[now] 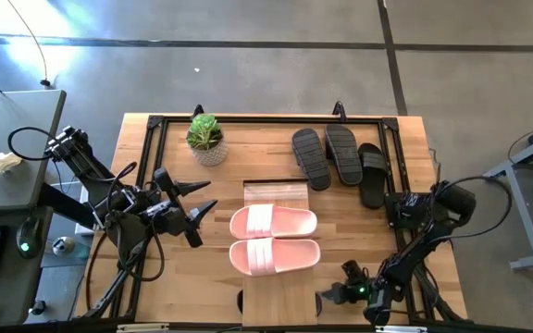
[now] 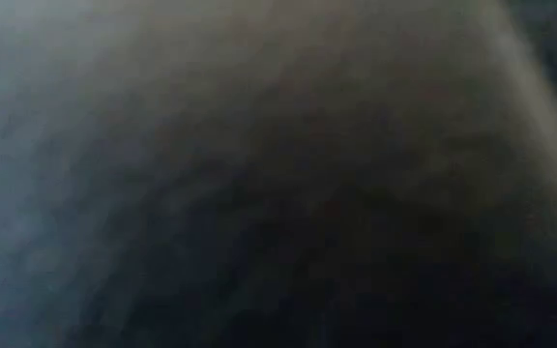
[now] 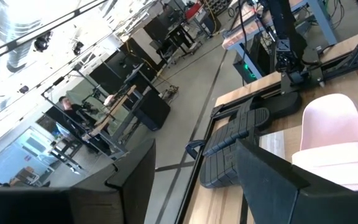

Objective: Pick and place slides into the shelf
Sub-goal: Put the black slipper under the shelf

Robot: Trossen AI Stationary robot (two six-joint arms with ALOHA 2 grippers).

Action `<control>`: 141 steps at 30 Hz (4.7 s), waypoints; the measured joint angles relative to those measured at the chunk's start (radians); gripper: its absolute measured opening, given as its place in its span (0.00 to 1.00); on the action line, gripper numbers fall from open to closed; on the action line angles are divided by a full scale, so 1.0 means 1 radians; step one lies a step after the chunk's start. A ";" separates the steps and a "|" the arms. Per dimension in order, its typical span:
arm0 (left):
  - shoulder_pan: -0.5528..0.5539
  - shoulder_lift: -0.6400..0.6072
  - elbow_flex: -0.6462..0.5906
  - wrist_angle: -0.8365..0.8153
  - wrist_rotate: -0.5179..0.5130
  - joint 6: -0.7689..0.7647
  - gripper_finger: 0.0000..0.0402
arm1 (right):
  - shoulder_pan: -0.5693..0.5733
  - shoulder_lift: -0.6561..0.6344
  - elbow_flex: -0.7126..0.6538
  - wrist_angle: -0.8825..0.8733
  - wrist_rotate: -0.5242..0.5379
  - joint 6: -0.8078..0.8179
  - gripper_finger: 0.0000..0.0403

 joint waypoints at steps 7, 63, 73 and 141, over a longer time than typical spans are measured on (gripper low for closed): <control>0.000 0.000 0.000 0.000 0.000 -0.001 0.51 | 0.000 -0.095 0.000 -0.161 -0.014 -0.024 0.44; 0.000 -0.020 0.000 -0.005 0.235 -0.264 0.51 | -1.238 -0.698 0.005 -1.409 -0.172 -1.833 0.38; 0.000 -0.020 0.000 -0.005 0.236 -0.263 0.51 | -1.390 -0.592 -0.020 -1.391 -0.185 -1.860 0.38; 0.000 -0.037 0.000 -0.002 0.334 -0.355 0.51 | -1.332 -0.592 0.517 -1.709 -0.148 -1.667 0.00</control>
